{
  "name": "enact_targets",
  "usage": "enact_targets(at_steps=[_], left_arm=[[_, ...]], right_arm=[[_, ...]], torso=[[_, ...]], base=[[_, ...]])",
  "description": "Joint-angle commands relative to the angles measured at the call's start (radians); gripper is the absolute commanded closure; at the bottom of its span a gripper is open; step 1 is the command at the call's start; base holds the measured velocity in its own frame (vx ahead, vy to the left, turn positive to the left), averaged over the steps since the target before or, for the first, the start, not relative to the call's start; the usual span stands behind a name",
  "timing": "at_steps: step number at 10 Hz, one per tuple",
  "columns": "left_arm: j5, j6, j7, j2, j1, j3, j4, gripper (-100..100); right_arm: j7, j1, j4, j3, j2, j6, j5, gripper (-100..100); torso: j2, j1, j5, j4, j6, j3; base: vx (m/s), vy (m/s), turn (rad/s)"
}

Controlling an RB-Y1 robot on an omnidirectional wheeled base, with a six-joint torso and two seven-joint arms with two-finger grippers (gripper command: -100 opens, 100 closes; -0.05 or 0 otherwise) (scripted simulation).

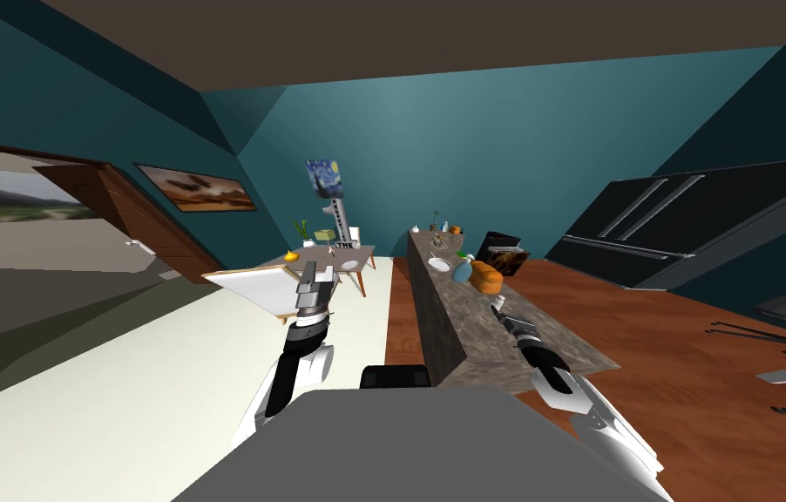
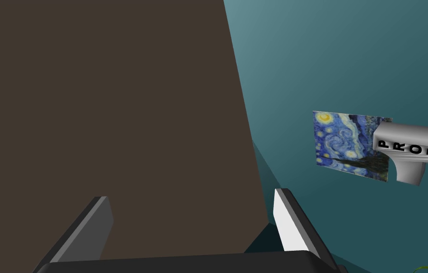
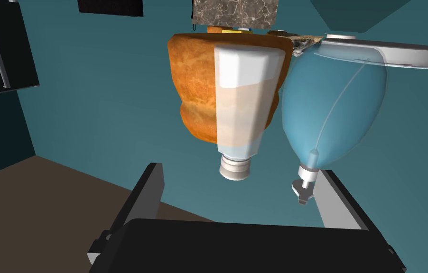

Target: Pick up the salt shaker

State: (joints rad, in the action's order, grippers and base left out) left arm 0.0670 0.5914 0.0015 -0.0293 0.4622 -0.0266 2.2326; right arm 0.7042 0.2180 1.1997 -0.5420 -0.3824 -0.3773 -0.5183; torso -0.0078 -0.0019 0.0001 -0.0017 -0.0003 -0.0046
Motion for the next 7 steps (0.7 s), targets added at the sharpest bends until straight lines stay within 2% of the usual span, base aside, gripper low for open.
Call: enact_targets(at_steps=[1,2,3,4,5,6,7], left_arm=[[0.000,0.000,0.000,0.000,0.000,0.000,0.000,0],[0.000,0.000,0.000,0.000,0.000,0.000,0.000,0],[0.000,0.000,0.000,0.000,0.000,0.000,0.000,0],[0.000,0.000,0.000,0.000,0.000,0.000,0.000,0],[0.000,0.000,0.000,0.000,0.000,0.000,0.000,0],[0.000,0.000,0.000,0.000,0.000,0.000,0.000,0],[0.000,0.000,0.000,0.000,0.000,0.000,0.000,0]], right_arm=[[0.013,-0.019,-0.022,-0.030,-0.003,0.005,-0.024,-100],[0.010,-0.013,-0.017,-0.020,0.000,0.002,-0.016,-100],[0.012,-0.015,-0.019,-0.023,0.000,0.002,-0.017,0],[0.035,0.020,-0.049,-0.003,-0.029,-0.039,0.033,-100],[0.035,0.020,-0.049,-0.003,-0.029,-0.039,0.058,-100],[0.059,0.055,-0.079,0.016,-0.059,-0.079,0.088,-100],[0.059,0.055,-0.079,0.016,-0.059,-0.080,0.120,-100]], torso=[[0.000,0.000,0.000,0.000,0.000,0.000],[-0.001,0.000,0.000,0.000,0.000,-0.001],[0.002,0.000,0.000,0.000,0.000,0.001],[0.006,0.001,0.000,0.001,0.000,0.003],[0.005,0.002,0.000,0.001,0.000,0.003],[0.004,0.003,0.001,0.001,0.000,0.002],[0.002,0.004,0.001,0.000,0.000,0.001]], base=[[0.135,-0.013,0.044],[0.061,-0.007,0.013],[0.011,-0.002,0.000],[0.052,0.014,0.058],[0.068,0.031,0.038],[0.102,0.049,0.060],[0.085,0.037,0.031]])
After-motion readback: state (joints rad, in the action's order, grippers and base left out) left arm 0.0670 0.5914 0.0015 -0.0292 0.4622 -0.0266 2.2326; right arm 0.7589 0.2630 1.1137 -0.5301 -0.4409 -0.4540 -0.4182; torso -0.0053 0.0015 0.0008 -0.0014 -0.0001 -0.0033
